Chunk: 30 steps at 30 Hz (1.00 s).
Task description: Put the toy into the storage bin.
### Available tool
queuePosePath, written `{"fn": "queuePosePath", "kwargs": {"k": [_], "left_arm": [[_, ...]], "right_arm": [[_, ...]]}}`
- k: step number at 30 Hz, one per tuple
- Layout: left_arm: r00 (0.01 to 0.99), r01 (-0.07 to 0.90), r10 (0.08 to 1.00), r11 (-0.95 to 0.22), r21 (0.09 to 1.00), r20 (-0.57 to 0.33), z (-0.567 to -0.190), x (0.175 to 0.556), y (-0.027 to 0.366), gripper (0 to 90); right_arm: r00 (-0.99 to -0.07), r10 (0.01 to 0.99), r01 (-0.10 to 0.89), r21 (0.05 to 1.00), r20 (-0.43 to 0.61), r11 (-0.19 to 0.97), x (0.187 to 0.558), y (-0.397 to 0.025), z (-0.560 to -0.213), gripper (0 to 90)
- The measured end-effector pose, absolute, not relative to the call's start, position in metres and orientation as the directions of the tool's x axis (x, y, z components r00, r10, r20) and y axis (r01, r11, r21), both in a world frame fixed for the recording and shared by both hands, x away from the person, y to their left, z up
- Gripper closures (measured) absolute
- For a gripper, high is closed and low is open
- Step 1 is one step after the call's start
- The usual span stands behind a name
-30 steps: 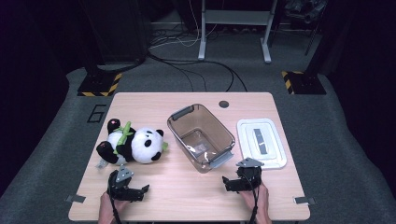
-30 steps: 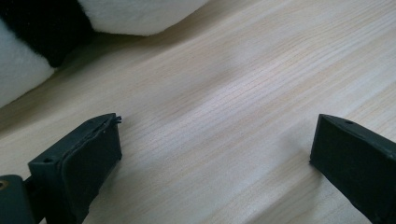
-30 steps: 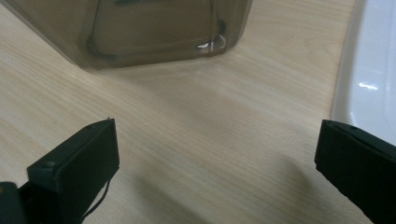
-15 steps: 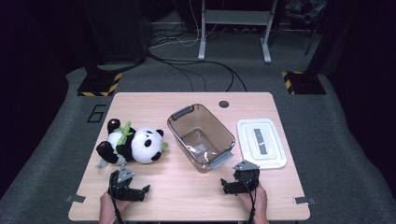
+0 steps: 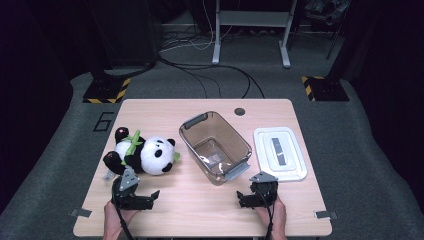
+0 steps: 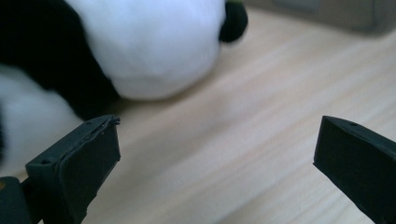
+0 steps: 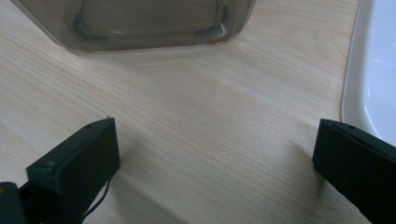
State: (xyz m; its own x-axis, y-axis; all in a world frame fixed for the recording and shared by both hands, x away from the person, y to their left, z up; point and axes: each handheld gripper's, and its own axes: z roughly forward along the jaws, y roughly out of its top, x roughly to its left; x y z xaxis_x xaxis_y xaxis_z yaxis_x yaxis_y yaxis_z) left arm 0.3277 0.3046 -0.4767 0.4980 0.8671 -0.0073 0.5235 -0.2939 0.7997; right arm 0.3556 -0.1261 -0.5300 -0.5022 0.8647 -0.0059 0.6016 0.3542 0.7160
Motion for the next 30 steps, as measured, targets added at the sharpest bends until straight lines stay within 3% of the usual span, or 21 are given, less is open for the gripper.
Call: {"fn": "queuePosePath", "kwargs": {"k": [11,30], "left_arm": [[0.450,0.511,0.893,-0.261,0.819,0.004,-0.432,0.361,0.321,0.0],[0.354,0.624,0.935,-0.240,0.744,0.005,-0.433,0.436,0.343,0.0]], "right_arm": [[-0.503,0.864,0.601,0.717,-0.004,0.353,0.356,-0.126,-0.530,0.4],[-0.504,0.864,0.599,0.717,-0.008,0.356,0.356,-0.126,-0.530,0.5]]}}
